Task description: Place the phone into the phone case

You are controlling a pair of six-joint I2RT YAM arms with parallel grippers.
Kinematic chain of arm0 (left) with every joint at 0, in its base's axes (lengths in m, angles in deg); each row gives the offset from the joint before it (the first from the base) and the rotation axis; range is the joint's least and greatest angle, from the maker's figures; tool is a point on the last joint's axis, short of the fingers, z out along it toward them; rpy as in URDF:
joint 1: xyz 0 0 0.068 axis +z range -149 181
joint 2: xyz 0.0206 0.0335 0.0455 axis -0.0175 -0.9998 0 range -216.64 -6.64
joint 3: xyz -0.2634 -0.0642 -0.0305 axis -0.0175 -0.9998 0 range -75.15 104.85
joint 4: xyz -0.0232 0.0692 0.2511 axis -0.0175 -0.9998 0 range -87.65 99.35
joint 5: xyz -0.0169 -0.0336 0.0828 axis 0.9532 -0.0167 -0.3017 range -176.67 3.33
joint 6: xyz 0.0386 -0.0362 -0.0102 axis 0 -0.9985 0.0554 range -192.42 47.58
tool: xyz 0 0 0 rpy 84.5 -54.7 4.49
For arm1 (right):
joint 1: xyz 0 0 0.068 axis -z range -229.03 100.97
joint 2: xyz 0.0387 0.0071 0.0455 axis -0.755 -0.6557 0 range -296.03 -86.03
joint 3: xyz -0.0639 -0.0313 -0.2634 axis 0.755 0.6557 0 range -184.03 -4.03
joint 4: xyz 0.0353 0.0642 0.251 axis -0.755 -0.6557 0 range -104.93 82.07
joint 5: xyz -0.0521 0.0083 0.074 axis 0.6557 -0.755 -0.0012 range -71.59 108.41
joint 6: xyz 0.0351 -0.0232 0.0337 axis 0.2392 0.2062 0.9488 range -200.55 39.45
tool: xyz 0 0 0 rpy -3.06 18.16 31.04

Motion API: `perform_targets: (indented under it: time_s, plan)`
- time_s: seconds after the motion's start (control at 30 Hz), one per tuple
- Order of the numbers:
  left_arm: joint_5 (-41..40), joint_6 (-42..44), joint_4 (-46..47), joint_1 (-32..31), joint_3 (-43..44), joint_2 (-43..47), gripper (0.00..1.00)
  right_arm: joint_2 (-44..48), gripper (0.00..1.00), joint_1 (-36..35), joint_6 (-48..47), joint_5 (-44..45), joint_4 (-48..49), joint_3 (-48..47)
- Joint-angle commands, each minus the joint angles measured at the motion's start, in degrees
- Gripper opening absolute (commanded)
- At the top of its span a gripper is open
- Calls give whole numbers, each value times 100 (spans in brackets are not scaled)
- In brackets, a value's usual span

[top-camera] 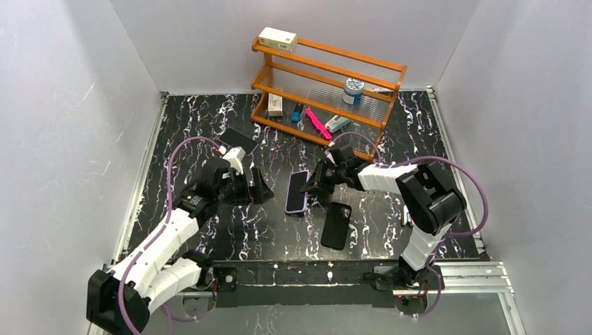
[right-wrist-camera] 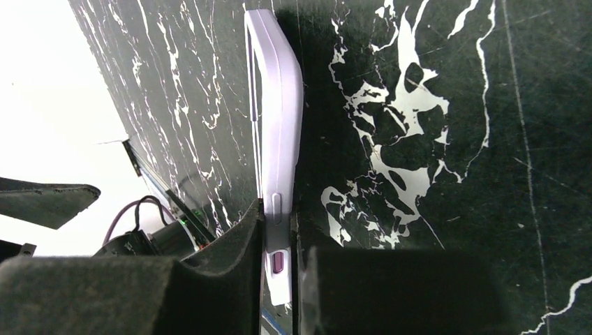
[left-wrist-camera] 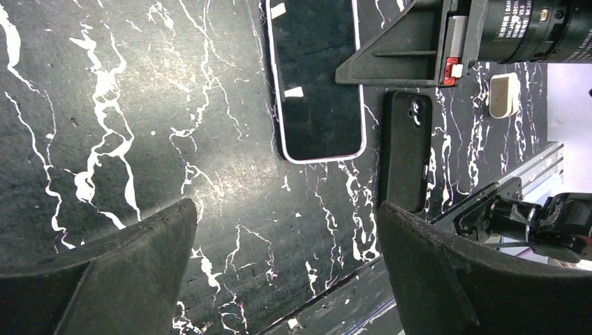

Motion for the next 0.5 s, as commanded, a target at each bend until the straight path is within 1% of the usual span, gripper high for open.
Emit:
perform_targets:
  time_s: [0.0,0.1,0.17,0.3,0.37,0.43,0.47]
  plan:
    - [-162,122,-147,5,41,-29,98,-81,25,-30,-133,389,-636,-353]
    - [-325,108,-376,0,172,-153,98,-24,37,-28,-168,524,-806,-398]
    - [-604,108,-621,0,324,-241,98,55,45,-32,-173,553,-1059,-424]
    - [-1480,94,-1092,7,749,-406,98,318,63,-30,-228,454,-1286,-410]
    - [-2089,-4,-1337,7,1016,-593,98,568,72,-29,-306,466,-1404,-359]
    - [-2574,-106,-1541,7,1286,-871,98,884,91,-31,-415,547,-1572,-320]
    - [-2815,-148,-1625,7,1423,-1016,98,1042,98,-31,-476,589,-1648,-308]
